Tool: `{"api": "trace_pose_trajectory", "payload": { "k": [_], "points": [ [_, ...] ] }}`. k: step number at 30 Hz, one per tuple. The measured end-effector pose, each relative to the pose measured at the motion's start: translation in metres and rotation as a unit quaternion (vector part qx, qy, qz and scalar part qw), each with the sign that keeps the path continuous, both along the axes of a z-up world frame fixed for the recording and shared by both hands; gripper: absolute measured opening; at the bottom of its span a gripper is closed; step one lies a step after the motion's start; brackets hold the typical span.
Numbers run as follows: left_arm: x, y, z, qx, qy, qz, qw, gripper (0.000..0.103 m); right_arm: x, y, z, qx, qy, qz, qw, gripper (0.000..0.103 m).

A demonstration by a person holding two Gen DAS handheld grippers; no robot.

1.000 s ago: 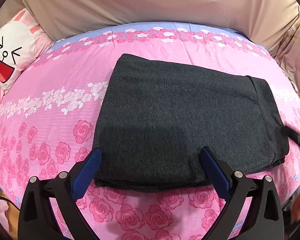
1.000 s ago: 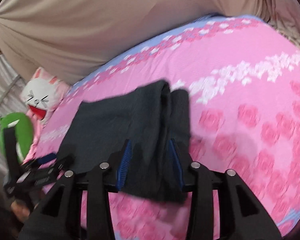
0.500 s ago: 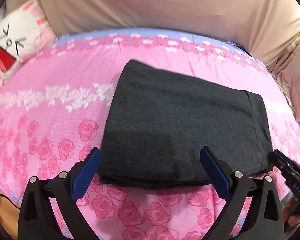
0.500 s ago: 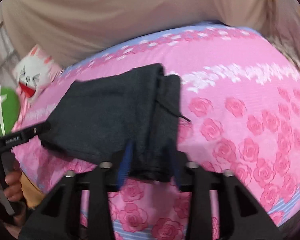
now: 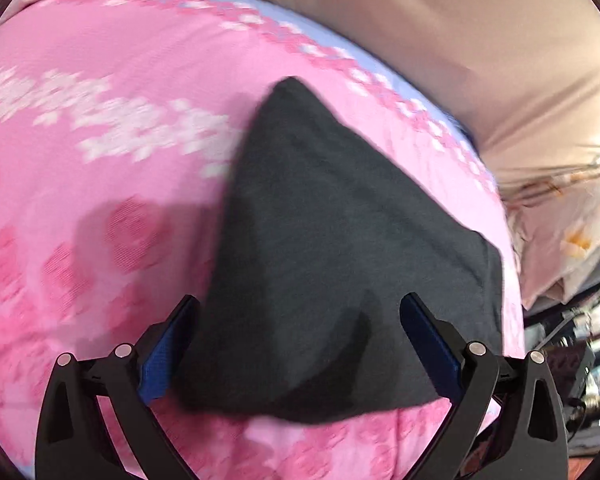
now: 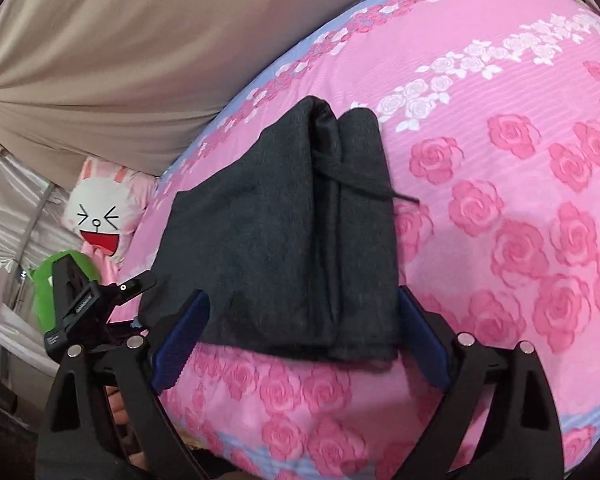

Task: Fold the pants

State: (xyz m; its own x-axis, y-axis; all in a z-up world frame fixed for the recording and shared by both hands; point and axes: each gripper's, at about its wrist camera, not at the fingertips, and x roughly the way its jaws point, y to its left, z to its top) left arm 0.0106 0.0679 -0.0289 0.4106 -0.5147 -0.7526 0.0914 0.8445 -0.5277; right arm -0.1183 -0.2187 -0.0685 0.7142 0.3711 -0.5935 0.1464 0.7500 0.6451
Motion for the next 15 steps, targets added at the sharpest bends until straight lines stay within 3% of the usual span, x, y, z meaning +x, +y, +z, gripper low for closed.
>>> {"api": "trace_pose_trajectory", "payload": {
  "k": [1,2,3,4,5,6,10,13,15],
  "points": [
    [0.004,-0.004,0.0,0.003,0.0,0.001,1.0,0.097,0.006,0.001,0.0,-0.001,-0.002,-0.004,1.0,0.089],
    [0.009,-0.009,0.0,0.0,-0.001,0.0,1.0,0.097,0.01,0.001,-0.001,-0.004,0.0,-0.009,1.0,0.075],
    [0.011,-0.012,0.0,-0.002,-0.002,0.001,1.0,0.093,0.018,0.002,-0.002,-0.006,0.01,-0.006,1.0,0.039],
    [0.012,-0.015,0.002,0.015,-0.004,0.013,0.9998,0.064,0.02,0.002,-0.001,0.0,0.011,-0.002,1.0,0.034],
    [0.013,-0.019,0.006,0.062,-0.007,0.025,0.9977,0.03,0.019,0.004,0.005,-0.008,0.007,-0.002,1.0,0.032],
    [0.011,-0.018,0.011,0.083,-0.012,0.028,0.9961,0.022,0.018,0.006,0.011,-0.016,0.001,0.001,1.0,0.031],
    [-0.017,0.007,0.036,0.028,-0.01,0.008,0.9995,0.017,-0.013,0.012,0.041,0.006,-0.042,0.027,0.999,0.03],
    [-0.045,0.022,0.036,0.035,0.009,-0.006,0.9993,0.02,-0.035,0.015,0.033,-0.009,-0.028,0.032,0.999,0.032],
    [-0.056,0.018,0.016,0.067,0.037,-0.022,0.9968,0.03,-0.039,0.016,0.011,-0.039,0.01,0.018,0.999,0.039]
  ]
}}
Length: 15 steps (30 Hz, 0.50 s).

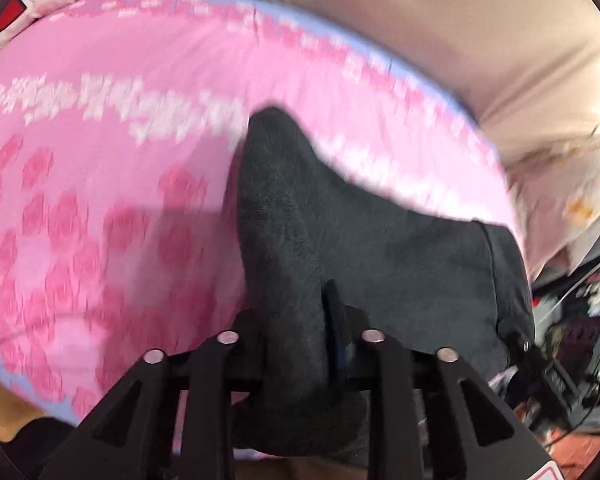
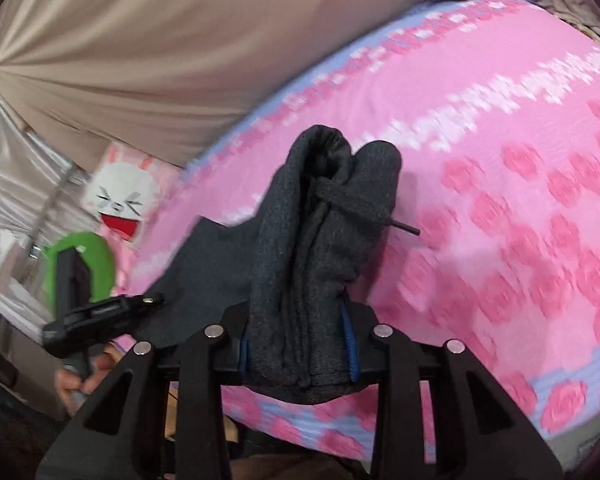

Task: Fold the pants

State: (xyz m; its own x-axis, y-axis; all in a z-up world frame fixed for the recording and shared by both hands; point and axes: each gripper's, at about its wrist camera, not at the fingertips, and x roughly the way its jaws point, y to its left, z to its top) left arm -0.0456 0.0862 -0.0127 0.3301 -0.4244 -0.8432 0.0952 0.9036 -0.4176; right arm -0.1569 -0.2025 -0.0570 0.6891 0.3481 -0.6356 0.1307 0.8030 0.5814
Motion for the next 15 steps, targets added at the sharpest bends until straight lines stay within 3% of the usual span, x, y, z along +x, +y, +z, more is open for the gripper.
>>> {"api": "trace_pose_trajectory", "payload": {
  "k": [1,2,3,4,5,11,15],
  "points": [
    [-0.002,-0.002,-0.007,0.01,0.008,0.002,0.9999,0.051,-0.001,0.0,-0.014,-0.015,0.022,-0.01,1.0,0.041],
    [-0.004,-0.002,-0.017,0.016,0.016,0.009,0.9997,0.062,-0.004,0.0,-0.019,-0.005,0.014,-0.016,1.0,0.045],
    [-0.008,-0.001,-0.017,0.009,0.0,0.016,0.9998,0.067,-0.008,-0.002,-0.019,0.002,0.003,-0.021,1.0,0.046],
    [-0.011,0.0,-0.017,0.01,-0.001,0.02,0.9998,0.08,-0.011,-0.002,-0.018,0.001,0.004,-0.023,1.0,0.047],
    [-0.015,-0.002,-0.017,0.006,0.0,0.018,0.9998,0.084,-0.012,-0.002,-0.016,0.0,0.003,-0.024,1.0,0.05],
    [-0.021,-0.025,-0.021,0.03,-0.02,0.028,0.999,0.092,-0.007,0.006,-0.017,0.004,-0.013,-0.011,1.0,0.065],
    [-0.009,-0.033,-0.022,0.025,-0.043,0.025,0.9984,0.091,0.001,0.014,-0.017,-0.001,-0.023,-0.022,0.999,0.066]
  ]
}}
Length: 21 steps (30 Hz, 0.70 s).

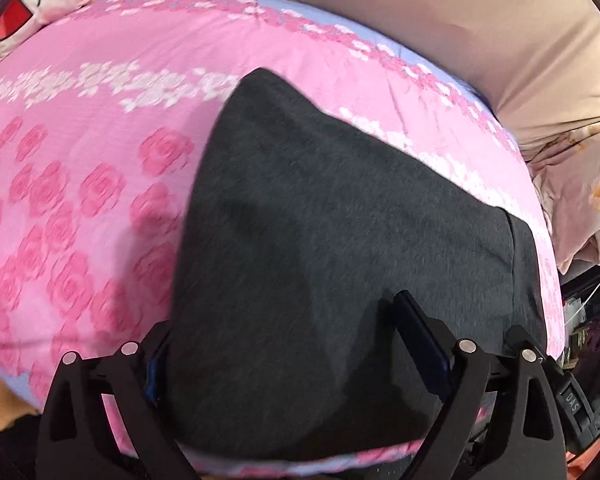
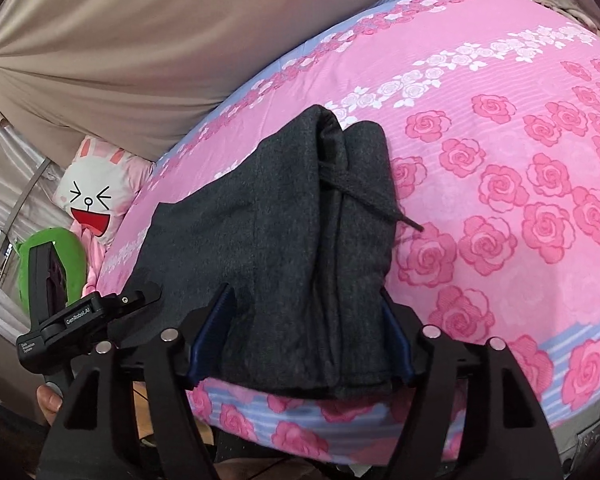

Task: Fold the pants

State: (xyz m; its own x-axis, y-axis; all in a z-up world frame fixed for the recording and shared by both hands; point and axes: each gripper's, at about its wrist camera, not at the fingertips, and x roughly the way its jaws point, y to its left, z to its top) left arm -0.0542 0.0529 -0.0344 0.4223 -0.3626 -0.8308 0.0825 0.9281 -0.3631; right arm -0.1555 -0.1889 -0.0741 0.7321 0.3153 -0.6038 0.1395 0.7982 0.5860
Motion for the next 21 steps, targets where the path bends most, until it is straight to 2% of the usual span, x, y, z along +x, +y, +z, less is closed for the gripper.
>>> {"api": "trace_pose_trajectory", "payload": {
  "k": [2,4,5,6,7,8,10,11,15,21],
  "points": [
    [0.007,-0.003,0.0,0.002,-0.005,0.003,1.0,0.09,0.006,0.003,0.001,-0.007,-0.003,-0.004,1.0,0.066],
    [0.012,-0.008,0.001,0.01,-0.007,0.007,0.9999,0.081,0.012,0.009,0.002,-0.009,-0.003,-0.012,1.0,0.065],
    [0.013,-0.01,0.001,0.026,-0.008,0.014,0.9995,0.073,0.014,0.01,0.002,-0.012,0.0,-0.015,1.0,0.06],
    [0.014,-0.012,0.002,0.038,-0.011,0.018,0.9991,0.067,0.016,0.01,0.001,-0.01,0.002,-0.017,1.0,0.051],
    [0.013,-0.013,0.004,0.048,-0.011,0.02,0.9986,0.057,0.017,0.009,0.0,0.002,0.004,-0.016,1.0,0.045],
    [0.013,-0.012,0.006,0.053,-0.013,0.022,0.9983,0.042,0.015,0.008,0.001,0.009,0.003,-0.017,1.0,0.036],
    [0.008,-0.006,0.014,0.058,-0.024,0.022,0.9978,0.025,0.01,0.008,0.006,0.003,-0.005,-0.019,1.0,0.033],
    [0.006,-0.003,0.019,0.051,-0.026,0.015,0.9982,0.021,0.007,0.01,0.01,-0.003,-0.006,-0.018,1.0,0.033],
    [-0.006,0.005,0.038,0.028,-0.033,-0.001,0.999,0.017,-0.005,0.017,0.024,-0.018,-0.014,-0.012,1.0,0.032],
    [-0.025,0.001,0.053,0.038,-0.044,-0.014,0.9982,0.017,-0.02,0.029,0.03,-0.034,-0.008,-0.007,0.999,0.032]
  ]
}}
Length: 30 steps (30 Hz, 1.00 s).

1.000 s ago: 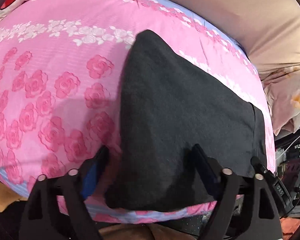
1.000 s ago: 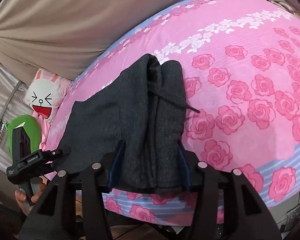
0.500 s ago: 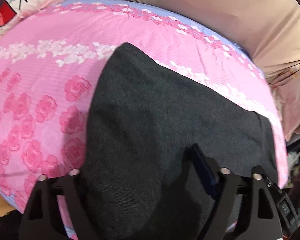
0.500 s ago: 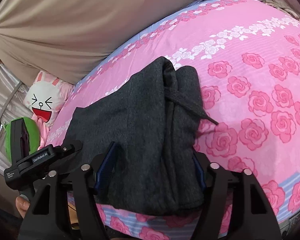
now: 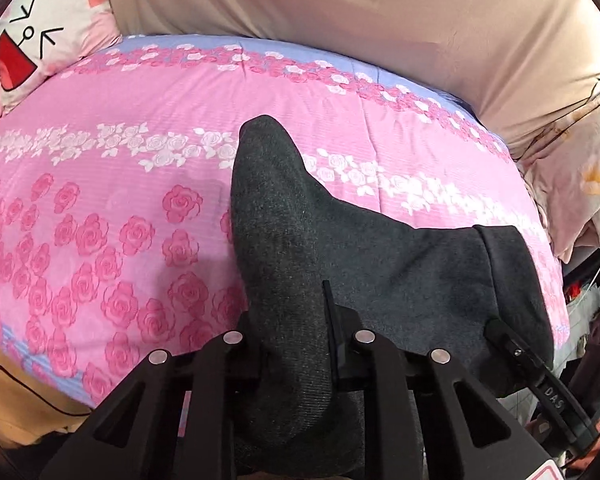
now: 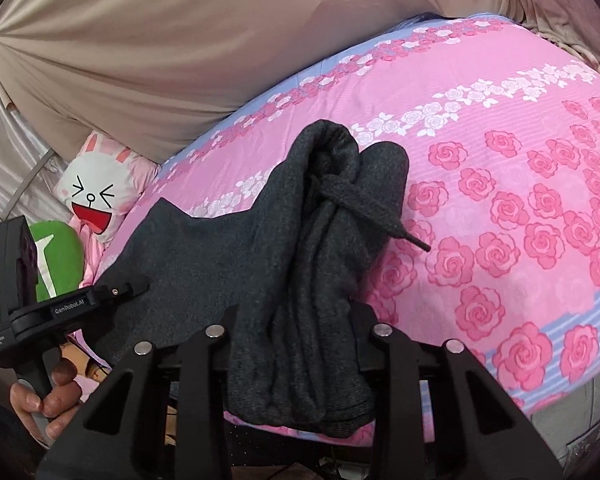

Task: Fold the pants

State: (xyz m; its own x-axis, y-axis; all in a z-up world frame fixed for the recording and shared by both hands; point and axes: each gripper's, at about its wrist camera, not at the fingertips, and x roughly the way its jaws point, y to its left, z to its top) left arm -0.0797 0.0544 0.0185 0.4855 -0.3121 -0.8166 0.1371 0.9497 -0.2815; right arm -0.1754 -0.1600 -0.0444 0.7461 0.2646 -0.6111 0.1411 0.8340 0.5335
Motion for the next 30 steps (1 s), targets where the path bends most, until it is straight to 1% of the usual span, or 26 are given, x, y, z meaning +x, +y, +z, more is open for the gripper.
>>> {"api": "trace_pose_trajectory", "payload": {
  "k": [2,3,5,6,7,8,11,14,15,16,17,18,19,20,22,24,27,30],
  "points": [
    [0.0,0.0,-0.007,0.007,0.013,0.0,0.9999,0.019,-0.001,-0.003,-0.006,0.006,0.008,-0.002,1.0,0.032],
    [0.002,0.001,-0.015,0.01,0.027,0.002,0.9996,0.02,-0.001,-0.004,-0.009,0.009,0.012,-0.003,1.0,0.032],
    [0.009,0.002,-0.031,0.02,0.054,0.003,0.9983,0.033,0.001,-0.009,-0.018,0.026,0.021,-0.005,0.999,0.034],
    [0.012,0.004,-0.041,0.021,0.069,0.006,0.9974,0.036,0.002,-0.011,-0.02,0.03,0.024,-0.004,0.999,0.036],
    [0.014,0.006,-0.047,0.018,0.075,0.012,0.9969,0.043,0.003,-0.012,-0.023,0.035,0.027,-0.005,0.999,0.037],
    [0.014,0.008,-0.048,0.013,0.072,0.017,0.9972,0.044,0.004,-0.013,-0.025,0.037,0.029,-0.005,0.999,0.039],
    [0.016,0.004,-0.05,0.016,0.066,0.01,0.9977,0.045,0.006,-0.013,-0.028,0.038,0.031,-0.004,0.999,0.043],
    [0.018,0.006,-0.053,-0.002,0.055,0.016,0.9983,0.049,0.008,-0.01,-0.029,0.035,0.028,-0.004,0.999,0.045],
    [0.018,0.008,-0.053,-0.01,0.054,0.018,0.9983,0.048,0.007,-0.008,-0.029,0.032,0.026,-0.005,0.999,0.045],
    [0.017,0.009,-0.053,-0.015,0.053,0.018,0.9983,0.043,0.006,-0.006,-0.028,0.028,0.024,-0.007,0.999,0.045],
    [0.017,0.012,-0.053,-0.023,0.052,0.021,0.9982,0.026,0.005,-0.004,-0.028,0.024,0.019,-0.008,1.0,0.043],
    [0.017,0.013,-0.051,-0.029,0.05,0.019,0.9982,0.022,0.004,-0.003,-0.026,0.02,0.014,-0.006,1.0,0.037],
    [0.015,0.015,-0.046,-0.033,0.045,0.015,0.9983,0.018,0.002,0.0,-0.023,0.011,0.005,-0.004,1.0,0.035],
    [0.011,0.014,-0.04,-0.033,0.037,0.013,0.9987,0.016,0.0,0.002,-0.019,0.007,-0.001,-0.004,1.0,0.032],
    [0.005,0.009,-0.024,-0.022,0.01,0.007,0.9997,0.015,-0.003,0.005,-0.01,-0.003,-0.013,-0.003,1.0,0.031],
    [-0.004,0.0,-0.001,-0.001,-0.027,-0.004,0.9996,0.015,-0.007,0.007,0.002,-0.007,-0.031,0.001,1.0,0.03],
    [-0.015,-0.011,0.034,0.014,-0.073,-0.02,0.997,0.015,-0.013,0.009,0.022,-0.016,-0.056,0.006,0.998,0.03],
    [-0.025,-0.015,0.067,0.025,-0.117,-0.03,0.9924,0.015,-0.02,0.008,0.049,-0.03,-0.089,0.008,0.996,0.03]
  ]
}}
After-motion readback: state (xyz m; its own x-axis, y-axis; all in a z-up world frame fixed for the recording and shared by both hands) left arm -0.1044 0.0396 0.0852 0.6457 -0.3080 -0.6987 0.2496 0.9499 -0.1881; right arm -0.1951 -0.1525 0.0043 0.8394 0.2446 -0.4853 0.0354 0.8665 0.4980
